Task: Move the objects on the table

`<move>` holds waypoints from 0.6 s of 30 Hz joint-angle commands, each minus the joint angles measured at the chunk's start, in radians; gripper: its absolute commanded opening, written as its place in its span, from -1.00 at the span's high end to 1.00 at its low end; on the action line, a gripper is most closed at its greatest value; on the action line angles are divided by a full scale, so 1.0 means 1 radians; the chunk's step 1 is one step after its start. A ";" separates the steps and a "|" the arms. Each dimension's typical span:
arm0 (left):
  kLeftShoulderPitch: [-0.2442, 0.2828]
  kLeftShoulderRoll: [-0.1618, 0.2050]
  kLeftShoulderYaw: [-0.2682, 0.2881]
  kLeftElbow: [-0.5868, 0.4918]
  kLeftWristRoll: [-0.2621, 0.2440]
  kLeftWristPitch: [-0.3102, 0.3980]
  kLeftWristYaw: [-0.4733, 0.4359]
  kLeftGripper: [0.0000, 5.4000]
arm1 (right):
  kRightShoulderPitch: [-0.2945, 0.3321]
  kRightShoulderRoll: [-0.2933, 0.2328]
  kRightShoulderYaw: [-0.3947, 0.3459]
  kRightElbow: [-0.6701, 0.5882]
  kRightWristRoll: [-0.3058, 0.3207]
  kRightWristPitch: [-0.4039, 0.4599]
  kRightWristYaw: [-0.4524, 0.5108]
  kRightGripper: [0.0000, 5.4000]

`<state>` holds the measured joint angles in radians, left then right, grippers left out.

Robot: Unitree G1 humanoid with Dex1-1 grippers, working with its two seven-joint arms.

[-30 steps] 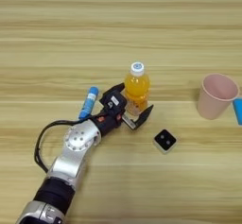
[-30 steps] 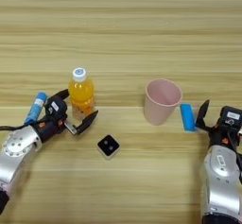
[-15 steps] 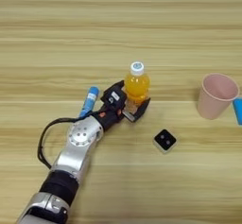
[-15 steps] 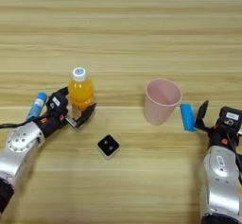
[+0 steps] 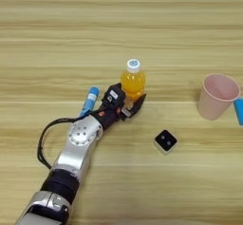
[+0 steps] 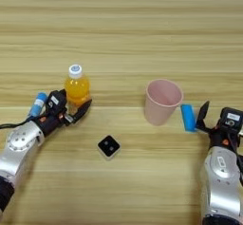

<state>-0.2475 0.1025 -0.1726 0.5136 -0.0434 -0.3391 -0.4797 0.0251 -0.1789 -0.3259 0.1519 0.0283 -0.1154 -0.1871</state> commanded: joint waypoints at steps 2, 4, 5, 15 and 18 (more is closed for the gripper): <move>-0.023 0.030 0.036 0.017 0.008 -0.021 0.017 -0.26 | 0.004 0.004 -0.001 -0.015 -0.001 0.018 -0.001 -1.00; -0.031 0.036 0.048 0.030 0.005 -0.025 0.023 -0.26 | 0.004 0.004 0.000 -0.015 -0.001 0.017 -0.001 -1.00; -0.034 0.040 0.054 0.039 0.004 -0.028 0.025 -0.26 | 0.003 0.005 0.000 -0.014 -0.001 0.017 -0.002 -1.00; -0.044 0.050 0.086 0.090 0.005 -0.047 0.025 -0.26 | 0.004 0.004 0.000 -0.017 0.000 0.017 0.000 -1.00; -0.048 0.048 0.089 0.102 0.005 -0.049 0.024 -0.26 | 0.005 0.005 0.000 -0.018 0.000 0.017 0.000 -1.00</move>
<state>-0.2839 0.1406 -0.0882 0.5946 -0.0466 -0.3827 -0.4560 0.0257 -0.1787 -0.3259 0.1511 0.0283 -0.1154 -0.1872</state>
